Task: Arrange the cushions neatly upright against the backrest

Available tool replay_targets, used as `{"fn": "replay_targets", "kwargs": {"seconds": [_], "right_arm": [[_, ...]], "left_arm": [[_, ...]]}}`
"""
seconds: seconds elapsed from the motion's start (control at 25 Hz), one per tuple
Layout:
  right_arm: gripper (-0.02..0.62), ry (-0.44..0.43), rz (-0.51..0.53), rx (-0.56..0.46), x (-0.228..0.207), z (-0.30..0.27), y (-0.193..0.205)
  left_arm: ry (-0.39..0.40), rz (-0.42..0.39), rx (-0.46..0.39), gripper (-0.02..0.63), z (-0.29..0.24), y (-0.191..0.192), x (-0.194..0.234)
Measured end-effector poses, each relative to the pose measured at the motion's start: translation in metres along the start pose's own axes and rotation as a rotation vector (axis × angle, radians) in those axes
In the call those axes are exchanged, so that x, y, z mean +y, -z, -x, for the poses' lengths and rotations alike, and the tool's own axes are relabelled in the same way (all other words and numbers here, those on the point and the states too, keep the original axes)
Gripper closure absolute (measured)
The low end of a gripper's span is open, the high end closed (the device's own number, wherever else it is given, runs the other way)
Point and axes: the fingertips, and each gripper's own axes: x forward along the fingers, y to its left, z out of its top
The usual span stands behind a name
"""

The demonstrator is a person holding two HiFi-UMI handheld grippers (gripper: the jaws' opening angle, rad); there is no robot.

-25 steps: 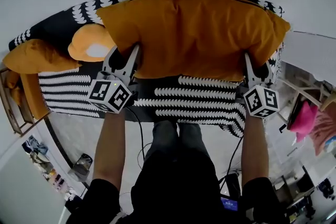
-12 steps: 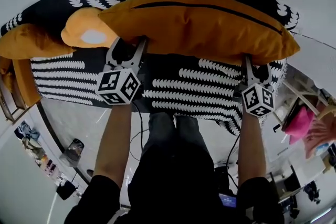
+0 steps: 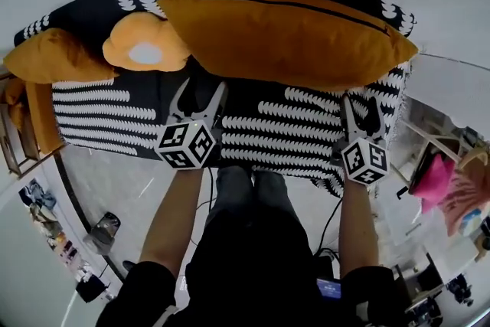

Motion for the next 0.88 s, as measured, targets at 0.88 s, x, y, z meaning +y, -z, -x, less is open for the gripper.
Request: {"fn": "replay_targets", "kwargs": {"seconds": [0.88], "right_arm": [[0.467, -0.172, 0.017, -0.307, 0.12, 0.197, -0.088]], "left_arm": [[0.258, -0.267, -0.211, 0.517, 0.202, -0.091, -0.125]]}}
